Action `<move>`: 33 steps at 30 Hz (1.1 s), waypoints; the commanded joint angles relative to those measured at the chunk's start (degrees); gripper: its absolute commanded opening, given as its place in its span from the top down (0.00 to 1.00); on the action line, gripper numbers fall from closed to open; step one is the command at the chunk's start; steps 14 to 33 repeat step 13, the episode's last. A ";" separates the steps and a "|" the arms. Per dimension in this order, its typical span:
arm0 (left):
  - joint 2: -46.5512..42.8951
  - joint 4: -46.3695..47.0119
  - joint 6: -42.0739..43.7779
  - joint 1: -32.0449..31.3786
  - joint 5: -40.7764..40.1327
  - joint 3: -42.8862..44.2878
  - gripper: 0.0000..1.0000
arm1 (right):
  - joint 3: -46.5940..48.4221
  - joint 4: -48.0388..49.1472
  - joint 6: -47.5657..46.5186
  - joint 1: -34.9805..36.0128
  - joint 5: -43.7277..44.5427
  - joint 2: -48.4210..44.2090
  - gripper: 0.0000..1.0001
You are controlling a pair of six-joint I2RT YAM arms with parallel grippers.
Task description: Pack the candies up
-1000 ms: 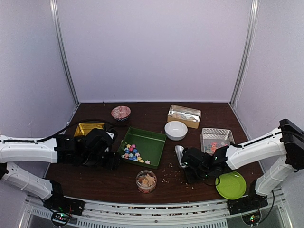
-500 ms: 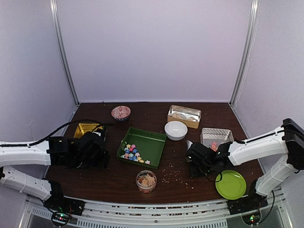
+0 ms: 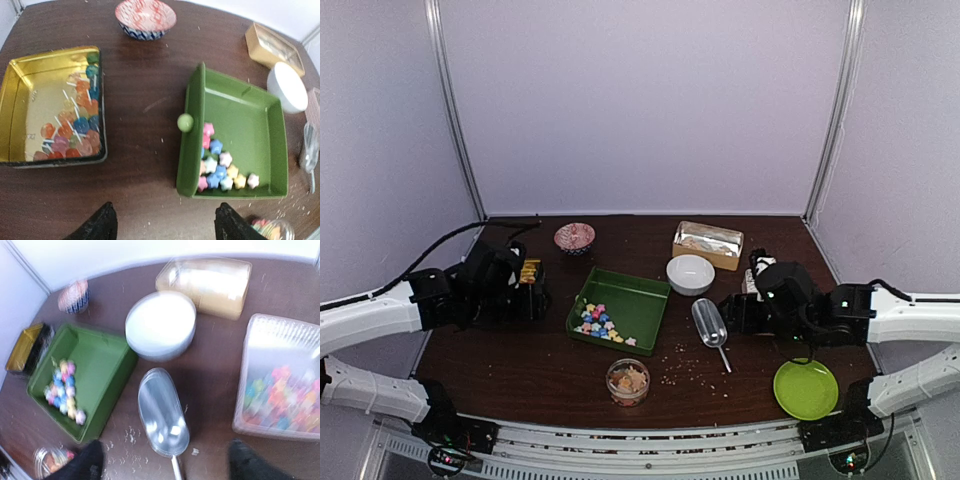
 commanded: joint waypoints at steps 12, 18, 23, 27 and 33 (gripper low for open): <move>-2.99 2.99 11.69 10.00 4.34 8.42 0.15 | -2.46 1.33 -1.72 -3.41 33.61 -13.58 0.00; -4.16 3.74 11.91 9.94 3.61 7.53 0.14 | -2.47 1.02 -1.74 -3.69 33.71 -13.57 0.00; -4.16 3.74 11.91 9.94 3.61 7.53 0.14 | -2.47 1.02 -1.74 -3.69 33.71 -13.57 0.00; -4.16 3.74 11.91 9.94 3.61 7.53 0.14 | -2.47 1.02 -1.74 -3.69 33.71 -13.57 0.00; -4.16 3.74 11.91 9.94 3.61 7.53 0.14 | -2.47 1.02 -1.74 -3.69 33.71 -13.57 0.00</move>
